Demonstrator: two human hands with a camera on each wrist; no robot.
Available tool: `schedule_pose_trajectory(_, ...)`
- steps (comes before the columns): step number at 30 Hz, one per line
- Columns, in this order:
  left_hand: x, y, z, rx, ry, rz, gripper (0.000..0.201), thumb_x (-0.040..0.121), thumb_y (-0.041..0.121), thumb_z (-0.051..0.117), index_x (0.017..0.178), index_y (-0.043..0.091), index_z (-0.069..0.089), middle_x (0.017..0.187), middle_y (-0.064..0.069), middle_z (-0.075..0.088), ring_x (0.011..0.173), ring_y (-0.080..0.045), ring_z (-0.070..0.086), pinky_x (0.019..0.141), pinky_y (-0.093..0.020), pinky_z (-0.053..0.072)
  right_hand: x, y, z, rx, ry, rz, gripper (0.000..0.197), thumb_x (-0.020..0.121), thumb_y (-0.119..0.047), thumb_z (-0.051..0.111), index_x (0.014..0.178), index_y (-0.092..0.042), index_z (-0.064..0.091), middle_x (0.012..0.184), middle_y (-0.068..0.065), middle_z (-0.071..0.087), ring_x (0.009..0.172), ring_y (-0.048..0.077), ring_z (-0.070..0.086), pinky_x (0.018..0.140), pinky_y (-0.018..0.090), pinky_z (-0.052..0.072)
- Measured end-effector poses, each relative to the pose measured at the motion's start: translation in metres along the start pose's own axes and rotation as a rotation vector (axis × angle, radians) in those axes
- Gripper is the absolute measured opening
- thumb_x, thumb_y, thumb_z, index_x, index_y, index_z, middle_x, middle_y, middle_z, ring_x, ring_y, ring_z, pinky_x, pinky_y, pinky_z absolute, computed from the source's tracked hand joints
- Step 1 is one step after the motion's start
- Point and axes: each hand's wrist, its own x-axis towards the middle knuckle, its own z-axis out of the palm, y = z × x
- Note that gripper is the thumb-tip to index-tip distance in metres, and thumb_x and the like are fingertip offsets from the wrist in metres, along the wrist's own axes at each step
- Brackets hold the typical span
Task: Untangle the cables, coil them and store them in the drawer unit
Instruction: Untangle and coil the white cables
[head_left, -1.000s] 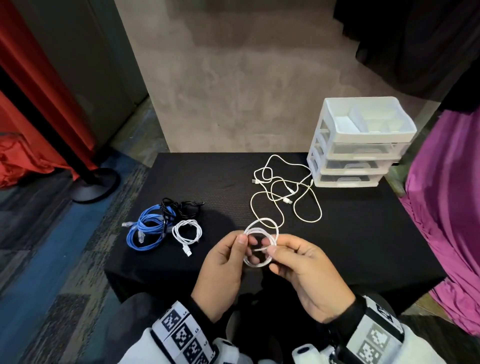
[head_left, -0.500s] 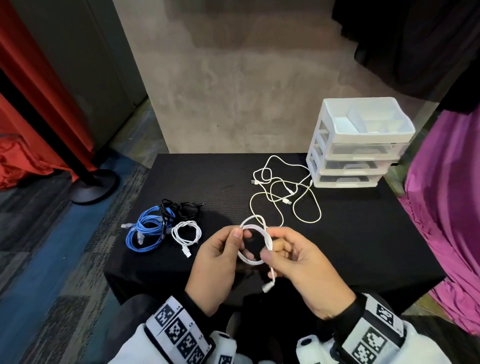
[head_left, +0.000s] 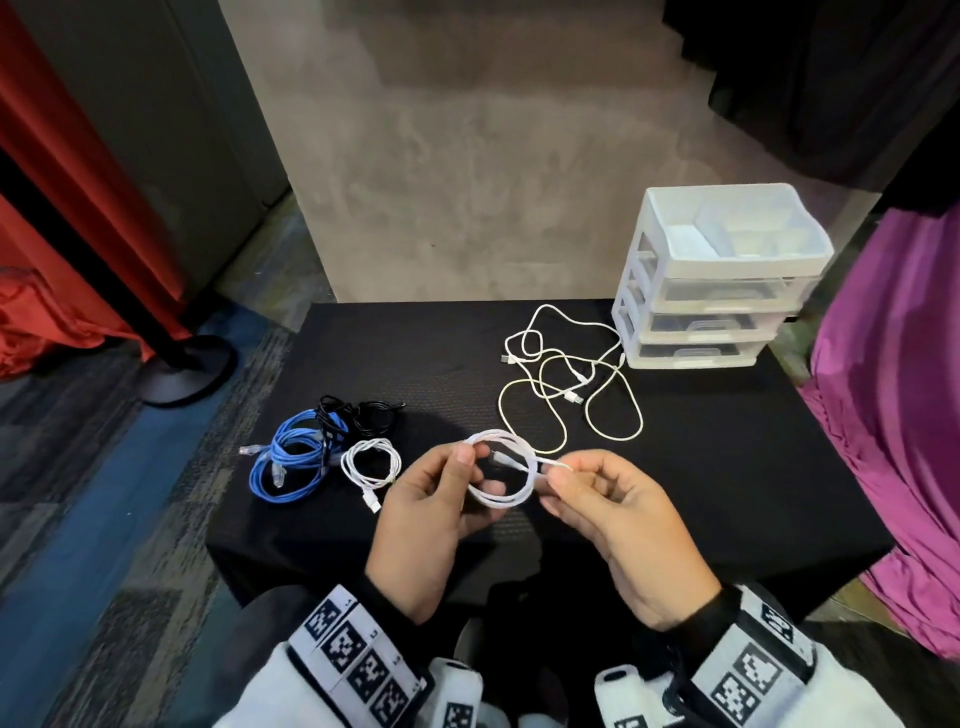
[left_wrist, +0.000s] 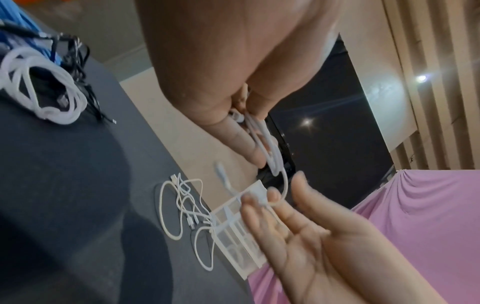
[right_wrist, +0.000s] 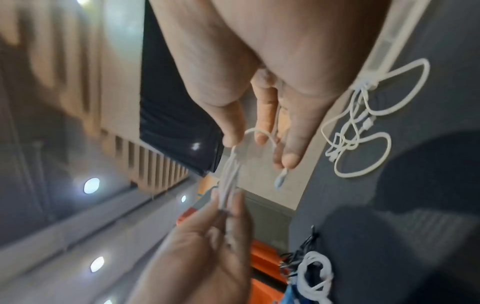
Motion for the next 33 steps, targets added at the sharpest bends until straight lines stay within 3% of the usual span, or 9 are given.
schedule_pose_trajectory(5, -0.007, -0.006, 0.013, 0.013, -0.02, 0.0, 0.023, 0.104, 0.019, 0.054, 0.101, 0.008, 0.074, 0.076, -0.004, 0.064, 0.078, -0.019, 0.07, 0.078, -0.042, 0.062, -0.002, -0.007, 0.015, 0.288, 0.012, 0.15, 0.031, 0.077, -0.003, 0.077, 0.104, -0.003, 0.064, 0.102, 0.024, 0.073, 0.089, 0.029, 0.075, 0.09, 0.04, 0.061)
schedule_pose_trajectory(8, -0.007, -0.008, 0.015, 0.057, 0.036, 0.049, 0.022, 0.104, 0.019, 0.053, 0.102, 0.01, 0.073, 0.081, -0.008, 0.068, 0.079, -0.024, 0.07, 0.081, -0.047, 0.061, -0.001, -0.008, 0.013, 0.23, 0.006, 0.234, 0.025, 0.079, -0.008, 0.076, 0.101, -0.013, 0.065, 0.1, 0.013, 0.077, 0.089, 0.023, 0.076, 0.1, 0.045, 0.052)
schedule_pose_trajectory(12, -0.003, -0.014, 0.011, 0.163, 0.087, 0.1, 0.022, 0.105, 0.024, 0.054, 0.1, 0.013, 0.073, 0.092, -0.011, 0.076, 0.083, -0.024, 0.071, 0.082, -0.04, 0.06, -0.006, -0.009, 0.015, 0.101, -0.081, 0.241, 0.014, 0.093, -0.011, 0.069, 0.106, -0.015, 0.064, 0.094, 0.006, 0.074, 0.094, 0.02, 0.068, 0.094, 0.044, 0.048)
schedule_pose_trajectory(17, -0.005, -0.006, 0.013, -0.082, 0.0, -0.19, 0.026, 0.105, 0.023, 0.053, 0.102, 0.004, 0.07, 0.08, -0.007, 0.064, 0.068, -0.014, 0.062, 0.065, -0.029, 0.058, -0.01, -0.012, 0.013, 0.172, -0.289, 0.234, 0.027, 0.1, -0.009, 0.062, 0.125, -0.001, 0.056, 0.086, 0.013, 0.066, 0.089, 0.018, 0.068, 0.076, 0.03, 0.056)
schedule_pose_trajectory(20, -0.004, -0.001, 0.009, -0.2, -0.027, -0.296, 0.021, 0.103, 0.026, 0.056, 0.103, 0.008, 0.068, 0.075, -0.001, 0.061, 0.065, -0.01, 0.061, 0.07, -0.032, 0.058, -0.009, -0.006, 0.007, 0.085, -0.294, 0.166, 0.033, 0.095, -0.004, 0.069, 0.125, 0.001, 0.058, 0.101, 0.019, 0.073, 0.097, 0.025, 0.069, 0.084, 0.032, 0.054)
schedule_pose_trajectory(23, -0.005, 0.004, 0.009, -0.195, -0.028, -0.257, 0.023, 0.104, 0.029, 0.055, 0.098, 0.011, 0.067, 0.08, -0.005, 0.069, 0.071, -0.014, 0.069, 0.081, -0.037, 0.055, -0.008, 0.003, 0.005, -0.076, -0.206, 0.063, 0.031, 0.087, -0.005, 0.079, 0.116, -0.011, 0.068, 0.111, 0.02, 0.075, 0.098, 0.027, 0.065, 0.093, 0.039, 0.054)
schedule_pose_trajectory(26, -0.008, 0.005, 0.012, -0.116, -0.008, -0.195, 0.024, 0.106, 0.028, 0.052, 0.098, 0.01, 0.067, 0.083, -0.01, 0.071, 0.071, -0.018, 0.07, 0.072, -0.034, 0.059, -0.01, 0.007, 0.005, -0.373, -0.149, -0.062, 0.034, 0.081, -0.022, 0.087, 0.111, -0.023, 0.069, 0.113, 0.011, 0.072, 0.09, 0.022, 0.061, 0.103, 0.053, 0.052)
schedule_pose_trajectory(29, -0.007, 0.001, 0.011, 0.002, 0.027, -0.122, 0.026, 0.105, 0.026, 0.054, 0.095, 0.006, 0.066, 0.074, -0.012, 0.064, 0.06, -0.019, 0.061, 0.06, -0.032, 0.055, -0.015, 0.003, 0.006, -0.621, -0.146, -0.27, 0.055, 0.074, -0.043, 0.086, 0.123, -0.039, 0.062, 0.122, -0.009, 0.064, 0.103, 0.015, 0.063, 0.1, 0.038, 0.053)
schedule_pose_trajectory(33, -0.007, 0.002, 0.007, 0.254, -0.024, -0.001, 0.027, 0.105, 0.024, 0.056, 0.089, 0.004, 0.068, 0.07, -0.009, 0.065, 0.061, -0.017, 0.059, 0.062, -0.031, 0.052, -0.019, -0.011, 0.009, -0.773, -0.263, -0.451, 0.047, 0.083, -0.033, 0.084, 0.126, -0.043, 0.065, 0.124, -0.013, 0.061, 0.114, 0.017, 0.057, 0.099, 0.03, 0.047)
